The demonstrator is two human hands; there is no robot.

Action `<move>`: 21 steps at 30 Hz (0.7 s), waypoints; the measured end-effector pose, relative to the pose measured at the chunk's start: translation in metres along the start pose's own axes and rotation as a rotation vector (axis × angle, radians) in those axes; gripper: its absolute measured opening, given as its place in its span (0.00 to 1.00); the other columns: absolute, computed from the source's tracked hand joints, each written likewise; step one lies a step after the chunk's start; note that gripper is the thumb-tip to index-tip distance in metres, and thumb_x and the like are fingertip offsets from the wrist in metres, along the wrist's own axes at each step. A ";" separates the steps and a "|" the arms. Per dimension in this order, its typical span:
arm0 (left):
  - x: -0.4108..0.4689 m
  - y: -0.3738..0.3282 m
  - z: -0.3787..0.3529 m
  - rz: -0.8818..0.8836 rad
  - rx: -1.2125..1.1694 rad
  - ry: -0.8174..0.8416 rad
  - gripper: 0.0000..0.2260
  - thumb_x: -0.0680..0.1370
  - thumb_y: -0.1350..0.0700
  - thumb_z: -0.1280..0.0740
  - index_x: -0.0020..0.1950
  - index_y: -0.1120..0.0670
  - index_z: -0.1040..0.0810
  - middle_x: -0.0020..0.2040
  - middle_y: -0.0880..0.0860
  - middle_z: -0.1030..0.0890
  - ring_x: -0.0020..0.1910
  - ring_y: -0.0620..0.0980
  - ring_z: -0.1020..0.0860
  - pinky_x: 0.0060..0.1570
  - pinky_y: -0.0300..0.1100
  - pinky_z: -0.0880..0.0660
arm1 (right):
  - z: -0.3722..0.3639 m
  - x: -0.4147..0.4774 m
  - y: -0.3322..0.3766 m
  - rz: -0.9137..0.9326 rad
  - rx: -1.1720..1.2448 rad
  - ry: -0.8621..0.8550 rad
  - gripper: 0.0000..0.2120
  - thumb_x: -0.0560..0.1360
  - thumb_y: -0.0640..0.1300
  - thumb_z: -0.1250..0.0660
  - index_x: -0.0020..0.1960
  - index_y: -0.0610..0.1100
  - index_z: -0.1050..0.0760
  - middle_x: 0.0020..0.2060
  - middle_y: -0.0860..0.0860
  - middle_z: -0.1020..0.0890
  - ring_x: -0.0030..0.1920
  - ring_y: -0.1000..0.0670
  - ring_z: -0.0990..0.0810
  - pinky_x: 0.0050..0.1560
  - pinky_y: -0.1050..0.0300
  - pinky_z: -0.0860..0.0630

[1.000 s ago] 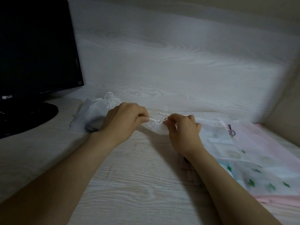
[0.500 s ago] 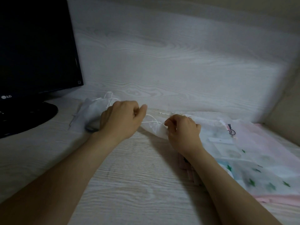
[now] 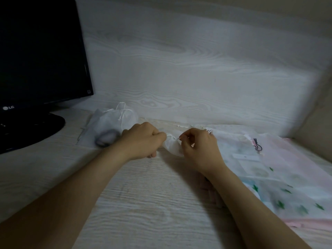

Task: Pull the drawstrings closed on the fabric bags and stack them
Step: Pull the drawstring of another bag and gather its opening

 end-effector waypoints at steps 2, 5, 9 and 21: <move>0.000 -0.001 -0.003 0.013 -0.103 0.002 0.25 0.85 0.39 0.43 0.43 0.53 0.15 0.32 0.48 0.15 0.36 0.48 0.14 0.55 0.49 0.20 | 0.000 0.000 0.002 0.011 0.072 0.033 0.07 0.77 0.45 0.34 0.44 0.48 0.17 0.37 0.54 0.15 0.41 0.52 0.17 0.49 0.48 0.21; 0.002 0.002 -0.002 0.004 -0.129 -0.051 0.26 0.86 0.38 0.41 0.41 0.54 0.15 0.30 0.51 0.16 0.30 0.51 0.16 0.36 0.41 0.23 | 0.000 -0.002 0.006 0.036 0.111 0.070 0.06 0.78 0.44 0.32 0.45 0.48 0.17 0.36 0.55 0.15 0.39 0.56 0.17 0.46 0.54 0.21; 0.006 0.009 -0.001 0.026 -0.203 -0.020 0.17 0.84 0.51 0.35 0.42 0.59 0.16 0.30 0.52 0.17 0.27 0.49 0.21 0.27 0.39 0.27 | -0.001 -0.001 0.006 0.049 0.110 0.055 0.05 0.77 0.42 0.31 0.46 0.48 0.16 0.37 0.55 0.15 0.38 0.57 0.17 0.44 0.57 0.22; 0.010 0.014 -0.006 -0.046 -0.186 -0.017 0.18 0.83 0.40 0.33 0.40 0.47 0.12 0.37 0.41 0.17 0.42 0.38 0.21 0.47 0.38 0.29 | 0.000 -0.002 0.005 0.013 0.128 0.076 0.10 0.79 0.39 0.37 0.48 0.50 0.18 0.28 0.57 0.24 0.31 0.59 0.25 0.35 0.66 0.33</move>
Point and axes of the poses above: each hand's wrist, its own x-axis towards the middle knuckle, its own z-axis out of the back of the hand, y = z × x, the point moved 2 cm from there along x, towards the middle knuckle
